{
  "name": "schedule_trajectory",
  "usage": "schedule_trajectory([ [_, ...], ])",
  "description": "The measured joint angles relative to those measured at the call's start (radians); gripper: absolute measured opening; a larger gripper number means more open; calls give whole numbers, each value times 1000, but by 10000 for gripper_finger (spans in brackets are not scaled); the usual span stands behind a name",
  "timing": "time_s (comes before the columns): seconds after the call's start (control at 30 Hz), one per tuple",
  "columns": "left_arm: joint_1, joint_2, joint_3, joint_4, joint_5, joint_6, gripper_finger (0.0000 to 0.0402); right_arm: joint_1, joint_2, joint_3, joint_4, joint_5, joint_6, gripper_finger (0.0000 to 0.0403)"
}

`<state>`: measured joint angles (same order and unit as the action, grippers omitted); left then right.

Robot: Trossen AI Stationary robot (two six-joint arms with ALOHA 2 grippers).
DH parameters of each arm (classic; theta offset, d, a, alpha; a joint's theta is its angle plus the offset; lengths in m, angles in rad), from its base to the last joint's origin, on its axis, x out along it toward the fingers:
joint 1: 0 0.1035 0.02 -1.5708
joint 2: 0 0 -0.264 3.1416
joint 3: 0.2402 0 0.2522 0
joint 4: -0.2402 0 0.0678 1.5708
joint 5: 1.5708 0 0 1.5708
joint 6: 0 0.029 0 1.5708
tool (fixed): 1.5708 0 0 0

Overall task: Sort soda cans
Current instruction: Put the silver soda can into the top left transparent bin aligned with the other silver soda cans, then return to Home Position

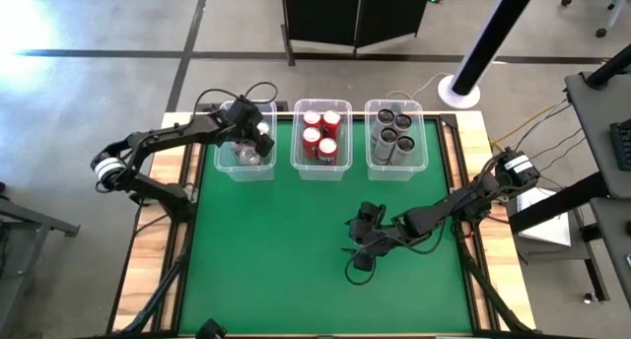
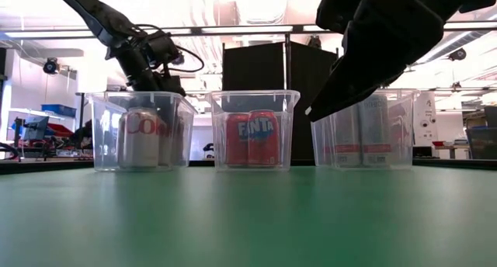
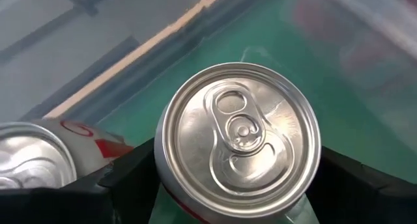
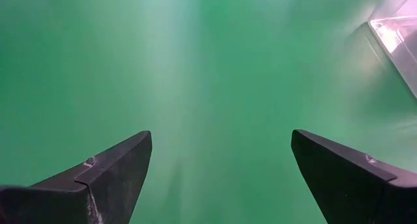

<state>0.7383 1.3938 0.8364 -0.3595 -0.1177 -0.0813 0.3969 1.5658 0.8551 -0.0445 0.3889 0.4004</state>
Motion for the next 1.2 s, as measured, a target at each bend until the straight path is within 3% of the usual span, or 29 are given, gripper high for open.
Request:
schedule_trajectory([
  [0.2, 0, -11, 1, -9, 3, 27, 346, 2, -1, 0, 11, 0, -6, 364],
  [0.4, -2, -55, 82, -100, 10, 61, 353, 29, -54, 5, 32, 5, -39, 364],
  [0.6, -78, -203, 102, -108, 136, 49, 346, 70, -115, -14, 133, 80, -158, 364],
  [0.7, -197, -327, 17, 25, 133, 6, 342, 67, -106, -81, 333, 79, -201, 364],
  [0.8, -361, -430, -125, 293, 137, -56, 339, 52, -56, -154, 550, 76, -212, 364],
  [0.9, -518, -479, -257, 563, 131, -86, 338, 24, -24, -179, 658, 45, -247, 364],
  [1.07, -673, -467, -336, 833, 127, -65, 338, -69, -91, -130, 669, -71, -319, 364],
  [1.2, -731, -456, -340, 880, 117, -33, 338, -139, -179, -121, 581, -117, -382, 364],
])
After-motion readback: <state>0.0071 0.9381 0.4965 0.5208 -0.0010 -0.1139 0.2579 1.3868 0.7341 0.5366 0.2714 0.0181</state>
